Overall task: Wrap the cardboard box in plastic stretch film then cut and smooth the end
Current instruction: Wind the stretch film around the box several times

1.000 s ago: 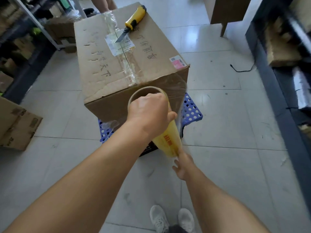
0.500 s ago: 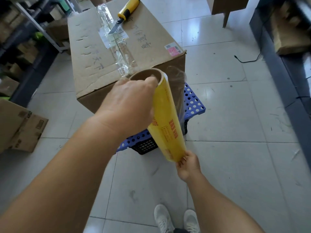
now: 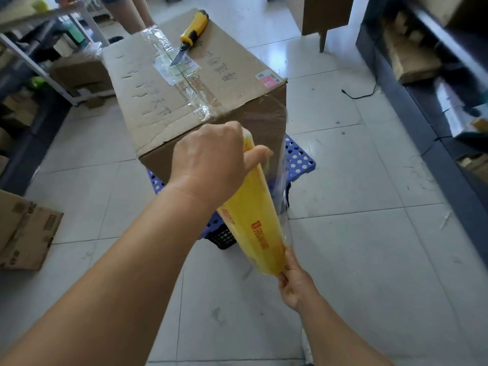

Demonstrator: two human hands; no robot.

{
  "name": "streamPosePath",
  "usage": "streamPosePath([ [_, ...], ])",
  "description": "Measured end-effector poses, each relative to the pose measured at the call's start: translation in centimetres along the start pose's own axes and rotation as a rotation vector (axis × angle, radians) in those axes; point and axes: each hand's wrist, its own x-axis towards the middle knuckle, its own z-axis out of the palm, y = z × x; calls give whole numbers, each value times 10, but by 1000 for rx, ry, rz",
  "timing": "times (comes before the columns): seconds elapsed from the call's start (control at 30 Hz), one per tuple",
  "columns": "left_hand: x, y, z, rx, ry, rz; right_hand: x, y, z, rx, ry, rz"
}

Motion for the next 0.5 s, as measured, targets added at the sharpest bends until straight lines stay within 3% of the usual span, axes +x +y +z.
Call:
streamPosePath([
  [0.07, -10, -14, -2, -11, -31, 60, -4, 12, 3, -33, 47, 6],
  [0.23, -25, -45, -13, -78, -104, 92, -14, 39, 16, 45, -92, 11],
  [0.3, -30, -49, -15, -69, -108, 100, -19, 49, 24, 50, -41, -6],
  [0.43, -37, -62, -17, -20, 0, 108, -25, 65, 39, -79, 109, -29],
  [0.5, -41, -74, -19, -48, 18, 121, -29, 75, 43, -67, 50, -6],
])
